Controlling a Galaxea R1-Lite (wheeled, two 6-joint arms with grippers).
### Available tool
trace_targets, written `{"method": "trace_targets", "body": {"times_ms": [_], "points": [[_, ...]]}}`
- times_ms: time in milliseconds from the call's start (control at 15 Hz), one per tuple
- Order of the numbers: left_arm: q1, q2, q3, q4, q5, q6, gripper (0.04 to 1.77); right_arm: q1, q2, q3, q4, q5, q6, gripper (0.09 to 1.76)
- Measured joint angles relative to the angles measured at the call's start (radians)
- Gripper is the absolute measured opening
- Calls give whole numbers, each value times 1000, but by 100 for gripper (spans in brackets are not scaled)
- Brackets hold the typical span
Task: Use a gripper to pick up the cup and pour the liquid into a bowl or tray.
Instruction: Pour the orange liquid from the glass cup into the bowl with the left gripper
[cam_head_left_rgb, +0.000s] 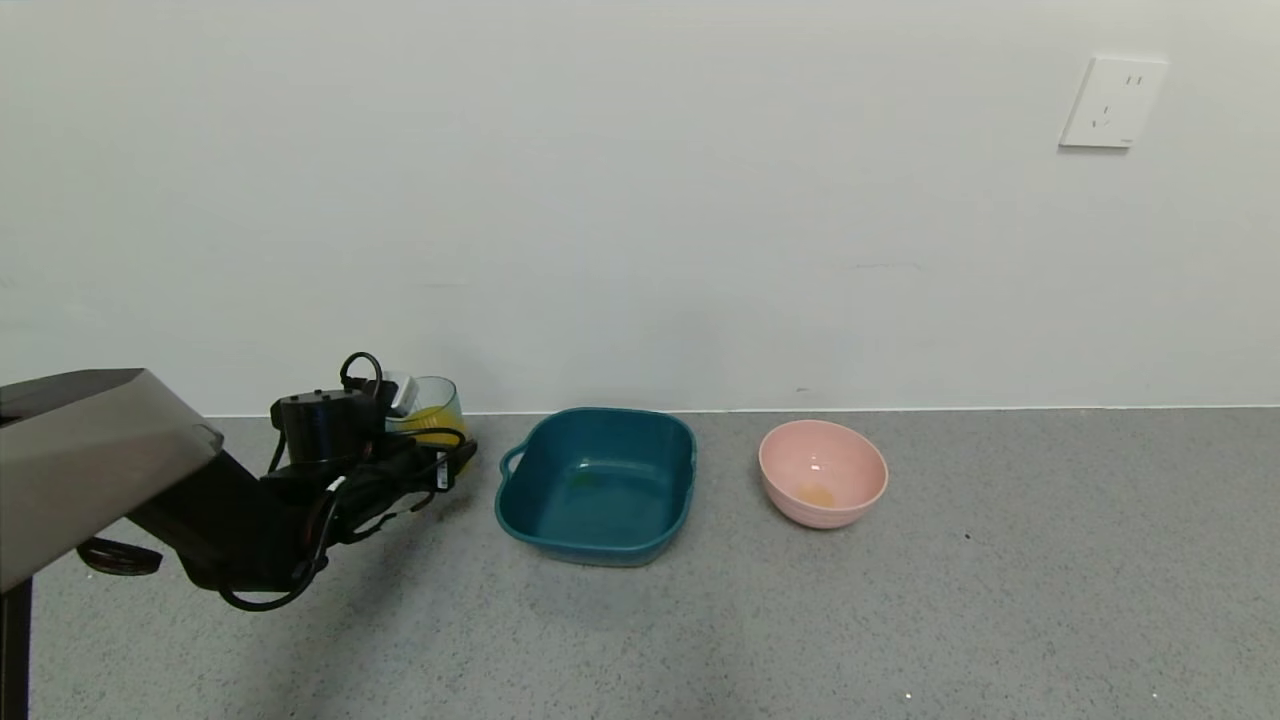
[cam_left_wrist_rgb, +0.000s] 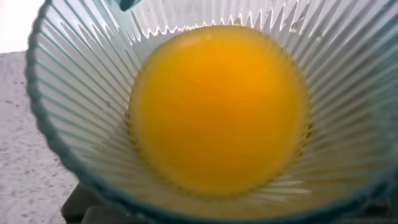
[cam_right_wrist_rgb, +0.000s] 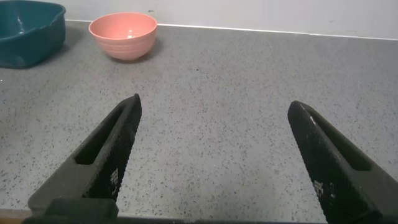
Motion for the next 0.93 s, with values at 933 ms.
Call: {"method": "trace_targets", "body": {"times_ms": [933], "points": [[-50, -217, -75, 314, 24, 298, 129, 0, 0, 0, 0, 0, 0, 171]]}}
